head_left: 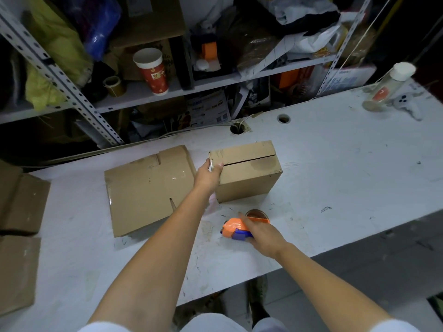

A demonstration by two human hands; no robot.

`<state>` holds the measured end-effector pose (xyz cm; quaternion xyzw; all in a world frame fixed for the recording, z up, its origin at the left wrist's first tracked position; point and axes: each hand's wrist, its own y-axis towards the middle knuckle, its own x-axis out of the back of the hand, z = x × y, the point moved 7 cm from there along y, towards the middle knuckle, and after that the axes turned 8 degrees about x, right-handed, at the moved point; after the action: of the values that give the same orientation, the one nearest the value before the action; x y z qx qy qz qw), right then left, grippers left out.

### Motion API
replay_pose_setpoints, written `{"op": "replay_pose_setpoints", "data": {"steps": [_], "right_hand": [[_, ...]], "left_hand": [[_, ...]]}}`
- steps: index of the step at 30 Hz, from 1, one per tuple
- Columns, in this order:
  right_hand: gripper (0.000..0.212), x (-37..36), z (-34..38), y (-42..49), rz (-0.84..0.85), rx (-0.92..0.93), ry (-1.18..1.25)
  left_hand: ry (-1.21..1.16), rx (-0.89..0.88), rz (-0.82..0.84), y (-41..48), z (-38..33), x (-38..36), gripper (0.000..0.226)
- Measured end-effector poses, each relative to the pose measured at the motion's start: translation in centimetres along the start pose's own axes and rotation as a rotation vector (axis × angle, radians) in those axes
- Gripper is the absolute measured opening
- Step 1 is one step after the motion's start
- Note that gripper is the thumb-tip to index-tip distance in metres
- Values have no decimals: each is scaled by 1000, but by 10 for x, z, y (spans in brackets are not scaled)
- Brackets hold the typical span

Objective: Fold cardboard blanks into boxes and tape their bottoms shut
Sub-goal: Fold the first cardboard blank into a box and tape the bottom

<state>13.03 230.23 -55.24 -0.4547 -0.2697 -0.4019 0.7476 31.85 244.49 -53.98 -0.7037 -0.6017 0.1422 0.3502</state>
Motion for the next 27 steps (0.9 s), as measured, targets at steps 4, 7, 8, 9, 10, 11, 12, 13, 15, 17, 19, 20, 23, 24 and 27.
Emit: {"op": "replay_pose_setpoints", "data": {"steps": [4, 7, 8, 9, 10, 11, 12, 13, 15, 17, 19, 20, 23, 24, 27], "right_hand": [[72, 34, -29, -32, -190, -105, 226], [74, 60, -65, -63, -350, -222, 350], [74, 68, -76, -73, -392, -271, 400], [73, 77, -85, -83, -436, -318, 467], [72, 86, -94, -91, -483, -358, 538], [71, 96, -100, -97, -529, -389, 602], [71, 107, -105, -101, -581, -407, 657], [69, 120, -110, -102, -635, -410, 705], [60, 150, -112, -97, -735, -377, 819], [47, 186, -104, -86, -781, -293, 922], [33, 226, -91, -72, -781, -175, 971], [28, 246, -82, -65, -763, -112, 980], [23, 294, -59, -40, -640, 49, 916], [25, 304, -50, -31, -568, 90, 881], [40, 313, -24, -3, -295, 196, 761]], "left_hand": [[24, -18, 16, -15, -11, 1, 96], [55, -45, 10, -25, -18, 1, 82], [63, -49, 8, -25, -19, 2, 84], [68, -45, 6, -25, -18, 2, 88], [74, -38, 6, -23, -17, 2, 91], [77, -32, 6, -22, -16, 1, 91], [77, -27, 7, -22, -15, 1, 89], [70, -25, 5, -24, -16, 1, 87], [44, -17, -7, -29, -17, 0, 87], [37, -6, -12, -36, -17, -3, 89], [38, 10, -17, -42, -17, -8, 85], [34, 23, -23, -45, -18, -10, 84], [2, 40, -47, -48, -17, -15, 84], [-16, 43, -58, -46, -16, -16, 86], [-42, 65, -72, -47, -9, -18, 95]]}}
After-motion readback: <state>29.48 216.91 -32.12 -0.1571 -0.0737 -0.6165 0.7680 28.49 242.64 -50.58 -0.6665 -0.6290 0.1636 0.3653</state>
